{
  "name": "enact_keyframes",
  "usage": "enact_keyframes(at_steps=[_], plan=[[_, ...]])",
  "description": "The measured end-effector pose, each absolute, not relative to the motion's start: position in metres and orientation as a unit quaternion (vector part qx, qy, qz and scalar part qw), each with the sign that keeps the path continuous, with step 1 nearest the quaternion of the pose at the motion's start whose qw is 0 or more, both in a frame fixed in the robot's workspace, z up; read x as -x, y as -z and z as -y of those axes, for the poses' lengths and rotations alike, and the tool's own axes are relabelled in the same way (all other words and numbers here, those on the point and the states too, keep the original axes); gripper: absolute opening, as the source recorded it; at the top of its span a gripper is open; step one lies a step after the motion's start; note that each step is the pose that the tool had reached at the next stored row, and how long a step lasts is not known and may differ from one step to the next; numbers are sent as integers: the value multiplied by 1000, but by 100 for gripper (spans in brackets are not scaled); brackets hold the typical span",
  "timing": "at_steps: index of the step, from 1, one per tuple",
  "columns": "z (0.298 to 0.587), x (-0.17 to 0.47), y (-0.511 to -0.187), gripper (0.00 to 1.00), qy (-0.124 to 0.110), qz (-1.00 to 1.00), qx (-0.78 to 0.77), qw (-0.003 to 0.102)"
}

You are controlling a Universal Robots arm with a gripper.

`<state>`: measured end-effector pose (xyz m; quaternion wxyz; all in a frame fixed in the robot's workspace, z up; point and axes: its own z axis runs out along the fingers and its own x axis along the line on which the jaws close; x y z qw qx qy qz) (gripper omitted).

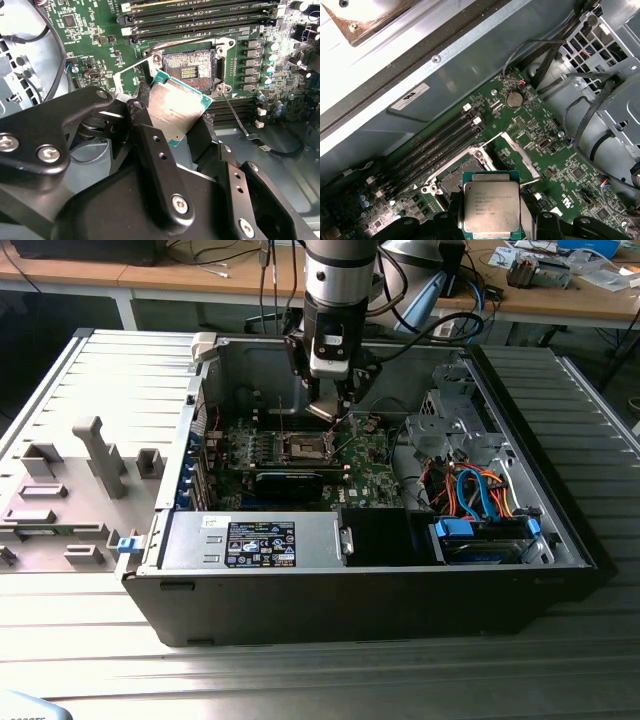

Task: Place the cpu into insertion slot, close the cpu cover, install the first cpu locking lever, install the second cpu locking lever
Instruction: 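Place the cpu into insertion slot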

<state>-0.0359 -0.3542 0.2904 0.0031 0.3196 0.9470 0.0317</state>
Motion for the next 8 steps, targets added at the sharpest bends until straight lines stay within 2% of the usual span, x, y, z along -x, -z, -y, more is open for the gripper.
enact_keyframes(at_steps=[8], plan=[[354,36,-290,54,-31,-941,-336,4]])
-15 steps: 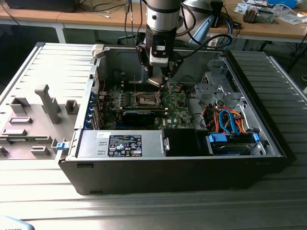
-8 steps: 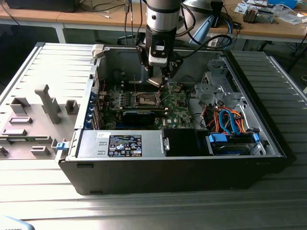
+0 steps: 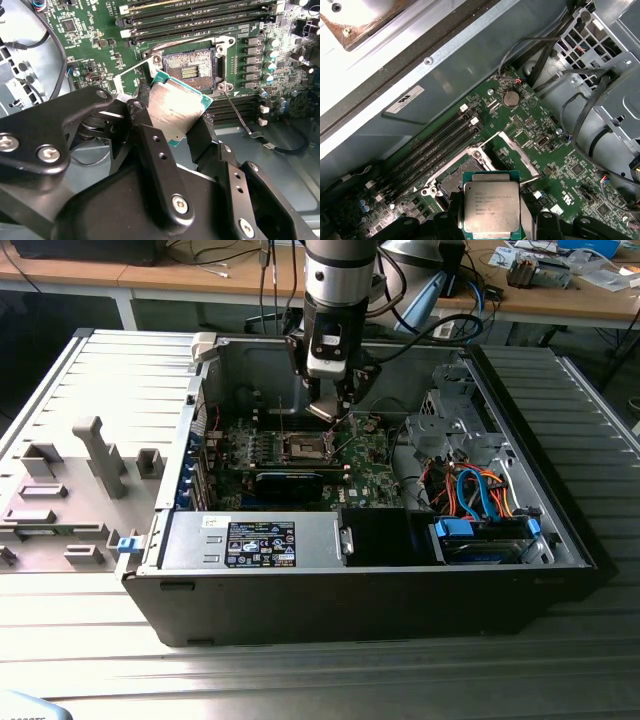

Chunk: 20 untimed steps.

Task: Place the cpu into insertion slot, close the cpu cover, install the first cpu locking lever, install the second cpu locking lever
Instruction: 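Place the cpu into insertion slot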

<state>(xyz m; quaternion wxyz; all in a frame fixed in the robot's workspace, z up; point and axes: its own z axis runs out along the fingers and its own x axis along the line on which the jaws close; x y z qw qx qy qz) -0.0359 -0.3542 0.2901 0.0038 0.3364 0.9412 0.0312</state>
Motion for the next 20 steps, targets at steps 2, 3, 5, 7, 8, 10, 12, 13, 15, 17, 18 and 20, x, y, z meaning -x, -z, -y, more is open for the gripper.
enact_keyframes(at_steps=[2,3,5,7,8,10,12,13,15,17,18,20], plan=[[354,36,-290,54,-31,-940,-340,4],[354,36,-290,54,-31,-939,-342,4],[354,36,-290,54,-31,-938,-345,4],[354,36,-290,54,-31,-937,-349,4],[354,36,-290,54,-31,-936,-350,4],[354,36,-290,54,-30,-934,-355,5],[354,36,-290,54,-30,-933,-359,5],[354,36,-290,54,-30,-932,-362,5],[354,36,-289,54,-30,-930,-366,5],[354,36,-289,54,-30,-929,-369,5],[354,36,-289,54,-30,-928,-370,5],[354,36,-289,54,-29,-927,-374,6]])
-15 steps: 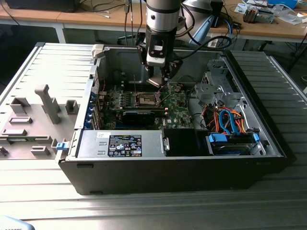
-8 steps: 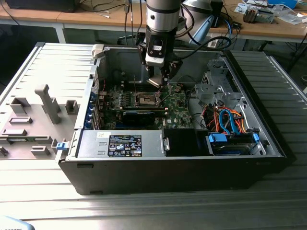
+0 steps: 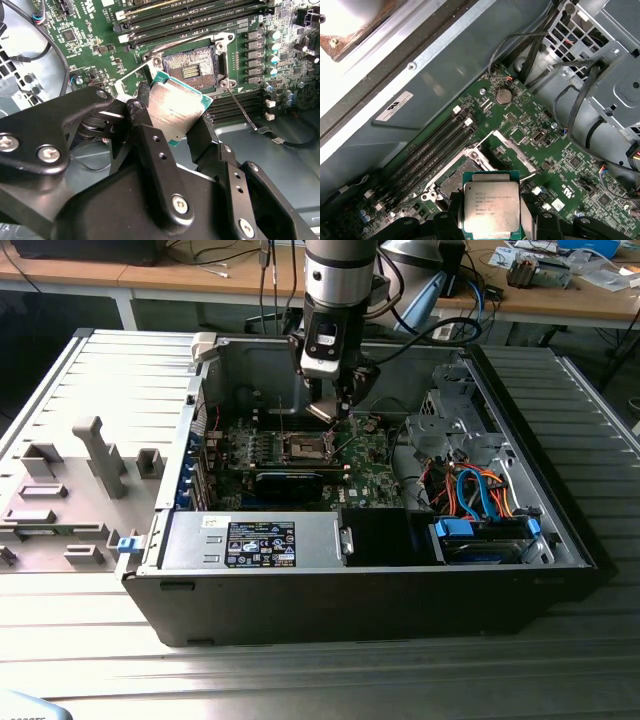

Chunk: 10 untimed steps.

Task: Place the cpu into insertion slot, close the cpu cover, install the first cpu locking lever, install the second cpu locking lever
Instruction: 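Place the cpu into insertion slot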

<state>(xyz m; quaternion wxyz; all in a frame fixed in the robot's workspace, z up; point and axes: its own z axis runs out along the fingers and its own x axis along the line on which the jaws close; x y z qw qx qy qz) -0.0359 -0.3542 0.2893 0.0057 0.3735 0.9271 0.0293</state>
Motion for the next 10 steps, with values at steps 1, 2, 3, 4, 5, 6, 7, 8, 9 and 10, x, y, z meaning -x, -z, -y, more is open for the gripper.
enact_keyframes(at_steps=[1,2,3,4,5,6,7,8,9,10], plan=[[354,36,-289,54,-29,-926,-375,6],[354,36,-289,54,-29,-926,-377,6],[354,36,-289,54,-28,-925,-378,6],[354,36,-289,54,-28,-925,-379,6],[354,36,-289,54,-27,-924,-381,7],[354,36,-289,54,-27,-923,-383,7],[354,36,-289,54,-26,-922,-385,8],[354,36,-289,54,-25,-922,-387,8],[354,36,-289,54,-24,-921,-388,8],[354,36,-289,54,-24,-921,-390,8]])
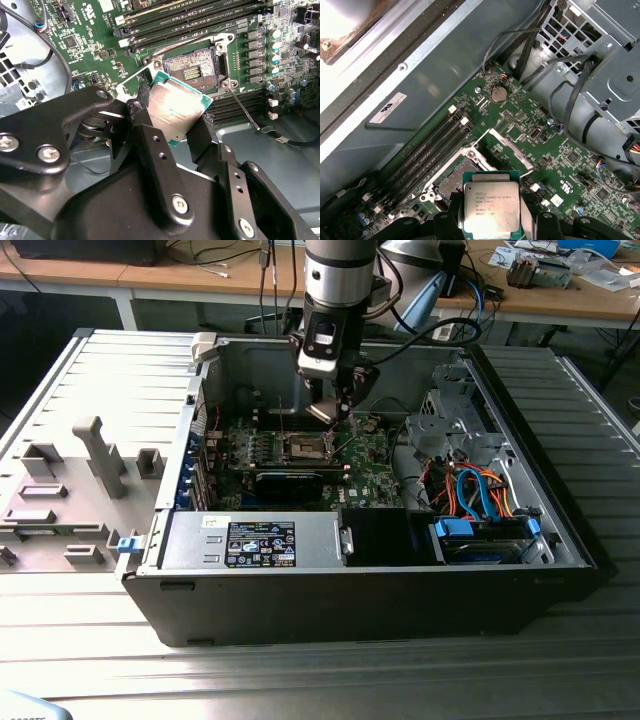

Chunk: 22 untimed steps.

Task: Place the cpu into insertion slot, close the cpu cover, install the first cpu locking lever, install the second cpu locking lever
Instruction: 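Place the cpu into insertion slot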

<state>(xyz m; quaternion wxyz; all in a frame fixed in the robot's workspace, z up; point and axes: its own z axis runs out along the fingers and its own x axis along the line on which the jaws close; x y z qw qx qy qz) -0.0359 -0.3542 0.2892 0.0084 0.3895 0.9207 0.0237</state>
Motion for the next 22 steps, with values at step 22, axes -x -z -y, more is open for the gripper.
enact_keyframes(at_steps=[22], plan=[[354,36,-289,54,-15,-906,-423,12]])
